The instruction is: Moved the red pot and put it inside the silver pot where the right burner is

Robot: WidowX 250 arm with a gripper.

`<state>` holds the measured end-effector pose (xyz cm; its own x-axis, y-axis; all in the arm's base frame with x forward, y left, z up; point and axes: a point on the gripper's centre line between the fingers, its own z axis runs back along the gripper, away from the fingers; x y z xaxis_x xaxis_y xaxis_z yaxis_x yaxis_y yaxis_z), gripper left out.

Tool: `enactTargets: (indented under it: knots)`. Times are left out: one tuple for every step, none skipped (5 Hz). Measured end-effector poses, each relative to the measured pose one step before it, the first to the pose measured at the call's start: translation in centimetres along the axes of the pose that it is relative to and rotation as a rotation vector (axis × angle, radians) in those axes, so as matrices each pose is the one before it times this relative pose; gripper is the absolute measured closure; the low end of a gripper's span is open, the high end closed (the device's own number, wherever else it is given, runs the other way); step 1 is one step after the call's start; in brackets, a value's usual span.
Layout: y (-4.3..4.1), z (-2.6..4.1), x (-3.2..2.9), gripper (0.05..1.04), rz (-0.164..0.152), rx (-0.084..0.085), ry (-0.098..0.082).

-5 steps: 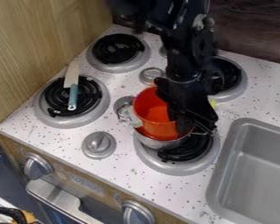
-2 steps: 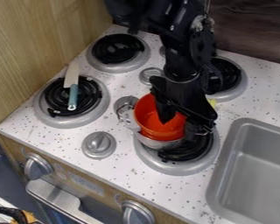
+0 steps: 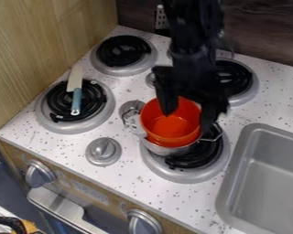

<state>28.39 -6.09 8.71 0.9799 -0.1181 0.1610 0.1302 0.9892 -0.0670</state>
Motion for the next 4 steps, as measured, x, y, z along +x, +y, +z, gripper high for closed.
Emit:
enactTargets:
  knots:
    - [1.941, 0.639, 1.029, 0.083, 0.0643, -0.0200, -0.0364]
    - [1.523, 0.332, 1.787, 0.084, 0.0416, 0.0137, -0.0305]
    - [1.079, -0.520, 2.036, 0.083, 0.0286, -0.0121, -0.0299]
    - [0.305, -1.024, 1.013, 0.084, -0.0821, 0.0083, -0.0198]
